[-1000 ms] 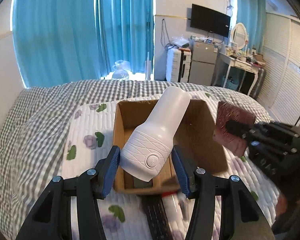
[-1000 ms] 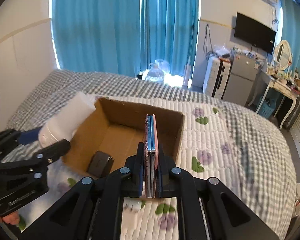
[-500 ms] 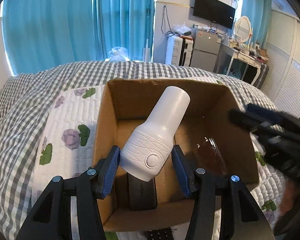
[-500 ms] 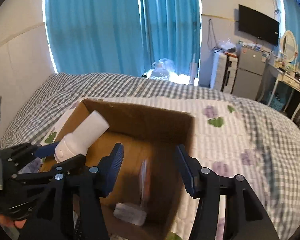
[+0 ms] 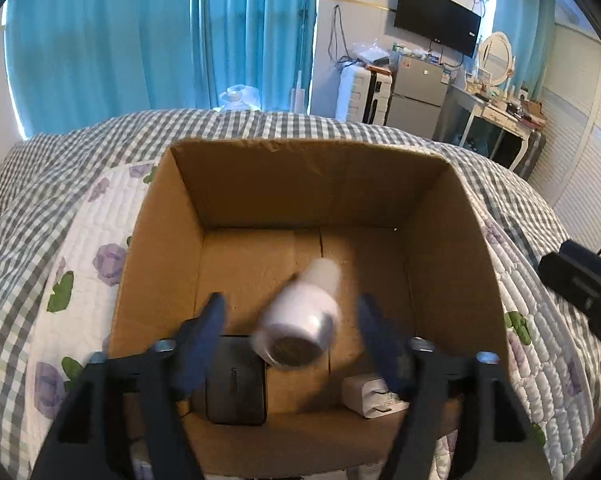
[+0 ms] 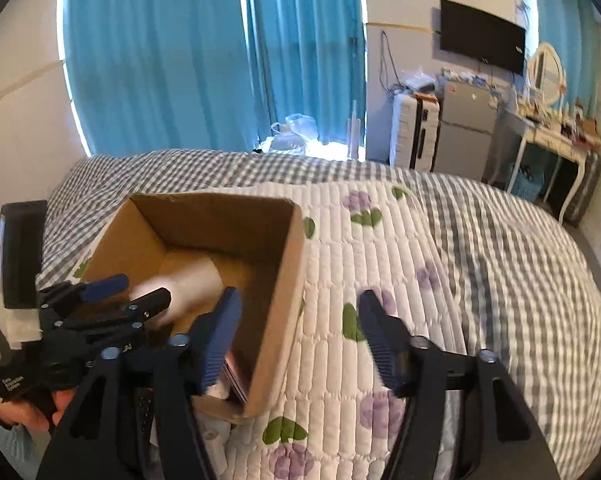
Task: Organize rigid objects
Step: 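Carry both held items into the cardboard box and open both tools, then withdraw both open tools from the box toward the remaining items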
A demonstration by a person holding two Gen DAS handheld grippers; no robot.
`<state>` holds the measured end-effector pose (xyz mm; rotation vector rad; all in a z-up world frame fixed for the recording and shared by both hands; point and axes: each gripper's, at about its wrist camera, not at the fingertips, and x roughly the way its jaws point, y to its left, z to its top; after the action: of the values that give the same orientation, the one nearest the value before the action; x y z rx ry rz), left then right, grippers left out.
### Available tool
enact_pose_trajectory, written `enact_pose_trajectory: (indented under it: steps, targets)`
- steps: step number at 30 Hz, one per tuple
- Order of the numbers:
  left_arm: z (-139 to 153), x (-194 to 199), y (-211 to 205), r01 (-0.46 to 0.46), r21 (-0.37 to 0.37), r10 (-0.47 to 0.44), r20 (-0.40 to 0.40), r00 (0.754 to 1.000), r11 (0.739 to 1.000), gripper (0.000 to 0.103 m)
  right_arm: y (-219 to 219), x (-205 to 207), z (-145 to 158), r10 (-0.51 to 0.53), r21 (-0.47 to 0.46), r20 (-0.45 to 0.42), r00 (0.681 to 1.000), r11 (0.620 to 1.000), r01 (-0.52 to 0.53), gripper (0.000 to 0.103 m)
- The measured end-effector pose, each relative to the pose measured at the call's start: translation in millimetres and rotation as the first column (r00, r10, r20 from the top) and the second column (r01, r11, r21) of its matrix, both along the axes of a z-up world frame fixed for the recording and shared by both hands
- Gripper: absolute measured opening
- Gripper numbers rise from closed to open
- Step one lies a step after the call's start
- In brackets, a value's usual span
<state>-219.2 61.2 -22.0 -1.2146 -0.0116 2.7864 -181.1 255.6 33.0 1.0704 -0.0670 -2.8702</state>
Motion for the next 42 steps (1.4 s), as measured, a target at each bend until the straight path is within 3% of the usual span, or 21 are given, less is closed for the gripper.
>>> enact_pose_trajectory:
  steps: [5, 8, 12, 18, 25, 35, 42]
  targets:
    - [15.9, 17.3, -2.2, 0.006, -0.036, -0.007, -0.027, 1.000, 0.999, 0.088, 3.2, 13.0, 3.3, -0.017, 0.043, 0.005, 1.000, 0.999, 0.017, 0.069]
    - [30.9, 37.8, -11.5, -0.005, -0.007, 0.005, -0.039, 0.999, 1.000, 0.089, 0.0, 35.2, 14.6, -0.023, 0.042, -0.006, 1.000, 0.999, 0.023, 0.081]
    - [54.5, 72.4, -23.8, -0.031, -0.015, 0.030, -0.075, 0.997, 0.999, 0.099, -14.6, 68.7, 27.3, -0.032, 0.065, -0.024, 0.999, 0.997, 0.034, 0.093]
    - [66.3, 116.5, -39.7, -0.066, -0.012, 0.064, -0.109, 0.992, 0.998, 0.103, -42.2, 107.4, 30.8, -0.004, 0.101, -0.001, 1.000, 0.995, 0.004, 0.095]
    - [25.0, 136.0, -47.6, -0.095, -0.067, 0.090, -0.077, 0.993, 0.993, 0.103, -55.9, 110.6, -19.3, 0.011, 0.068, 0.055, 0.998, 0.998, -0.014, 0.095]
    - [-50.9, 133.4, -58.2, -0.128, -0.152, 0.125, -0.029, 0.992, 0.980, 0.103, -76.0, 86.5, -85.2, 0.026, 0.112, 0.155, 0.987, 0.993, -0.044, 0.095]
    - [-55.9, 136.1, -65.3, -0.135, -0.118, 0.136, -0.004, 0.991, 0.984, 0.103, -87.4, 76.6, -104.9, 0.033, 0.127, 0.206, 0.978, 0.990, -0.060, 0.078]
